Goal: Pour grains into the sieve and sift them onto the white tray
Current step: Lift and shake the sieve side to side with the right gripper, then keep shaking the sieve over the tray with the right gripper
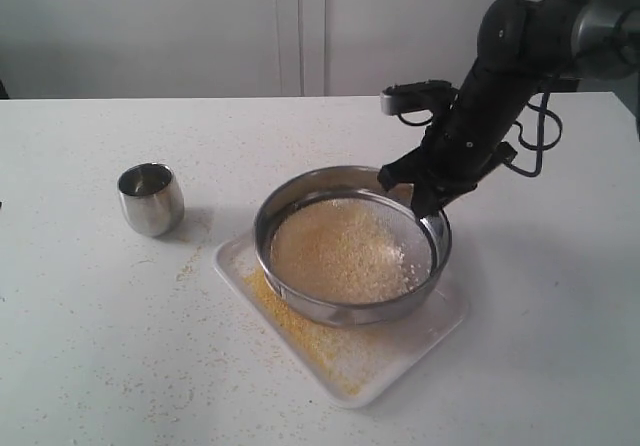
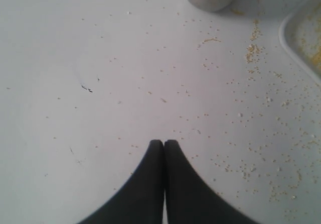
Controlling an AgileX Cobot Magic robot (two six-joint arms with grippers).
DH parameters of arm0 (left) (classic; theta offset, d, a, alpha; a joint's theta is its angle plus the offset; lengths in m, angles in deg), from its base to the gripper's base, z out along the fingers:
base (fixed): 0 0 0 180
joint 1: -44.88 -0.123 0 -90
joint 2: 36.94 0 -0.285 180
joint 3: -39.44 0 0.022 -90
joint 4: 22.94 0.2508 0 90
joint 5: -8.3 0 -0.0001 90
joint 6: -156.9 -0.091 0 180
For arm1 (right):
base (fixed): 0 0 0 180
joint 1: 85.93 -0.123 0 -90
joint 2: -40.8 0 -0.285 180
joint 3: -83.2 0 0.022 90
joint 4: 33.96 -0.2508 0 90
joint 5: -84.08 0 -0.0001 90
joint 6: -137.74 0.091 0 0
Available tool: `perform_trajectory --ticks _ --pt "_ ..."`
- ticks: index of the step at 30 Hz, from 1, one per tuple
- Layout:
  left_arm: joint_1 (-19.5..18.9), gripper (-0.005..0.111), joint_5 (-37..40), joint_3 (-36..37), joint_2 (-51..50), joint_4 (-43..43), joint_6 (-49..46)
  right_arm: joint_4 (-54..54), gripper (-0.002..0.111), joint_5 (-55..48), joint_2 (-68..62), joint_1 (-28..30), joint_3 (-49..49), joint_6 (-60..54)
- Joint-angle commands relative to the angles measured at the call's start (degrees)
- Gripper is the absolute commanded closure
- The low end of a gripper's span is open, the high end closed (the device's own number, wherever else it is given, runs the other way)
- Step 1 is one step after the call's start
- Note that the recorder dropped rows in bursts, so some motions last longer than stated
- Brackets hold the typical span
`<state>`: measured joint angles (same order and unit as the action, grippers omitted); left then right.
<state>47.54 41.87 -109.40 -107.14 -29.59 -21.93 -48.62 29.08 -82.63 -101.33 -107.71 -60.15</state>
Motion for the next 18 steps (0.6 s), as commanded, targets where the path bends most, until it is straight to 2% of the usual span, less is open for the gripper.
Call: perform_trajectory --ticks 1,4,5,7,8,9,11,12,15,16,18 --pt "0.37 0.107 0.61 0.37 0.47 -0.3 0.04 -1.48 0.108 -1.14 0.98 -0.52 -0.41 -14.62" --pt "0.37 0.107 0.61 0.37 0.47 -0.3 0.04 -0.39 0.108 3.94 0.98 0.1 -0.41 6.18" --pt "0.37 0.107 0.61 0.37 0.47 -0.3 0.04 -1.9 0.108 3.35 0.98 -0.01 -0.41 4.95" --pt "0.37 0.107 0.61 0.37 0.47 -0.3 0.04 -3.8 0.108 -0.62 0.98 -0.91 -0.41 -12.39" --pt "0.37 0.107 0.61 0.37 0.47 -0.3 0.04 -2.87 0.108 -1.16 0.98 -1.03 -0.41 -15.71" --pt "0.37 0.107 0.61 0.37 0.47 -0.3 0.04 -0.95 0.108 0.3 0.98 -1.03 -0.41 -11.45" --pt "0.37 0.107 0.61 0.37 0.47 -0.3 0.04 -0.1 0.108 4.04 0.88 -0.44 -0.41 7.14" --pt "0.37 0.107 0.61 0.37 0.47 -0.3 0.04 -2.04 0.108 3.82 0.88 -0.44 -0.41 6.73" --pt "0.37 0.107 0.61 0.37 0.47 -0.3 0.04 -4.63 0.108 -1.75 0.88 -1.34 -0.41 -16.3" --pt "0.37 0.107 0.61 0.37 0.47 -0.3 0.04 -3.25 0.108 -0.42 0.88 -1.22 -0.41 -13.41" --pt "0.37 0.107 0.61 0.37 0.47 -0.3 0.04 -1.28 0.108 4.65 0.76 -0.32 -0.41 4.0"
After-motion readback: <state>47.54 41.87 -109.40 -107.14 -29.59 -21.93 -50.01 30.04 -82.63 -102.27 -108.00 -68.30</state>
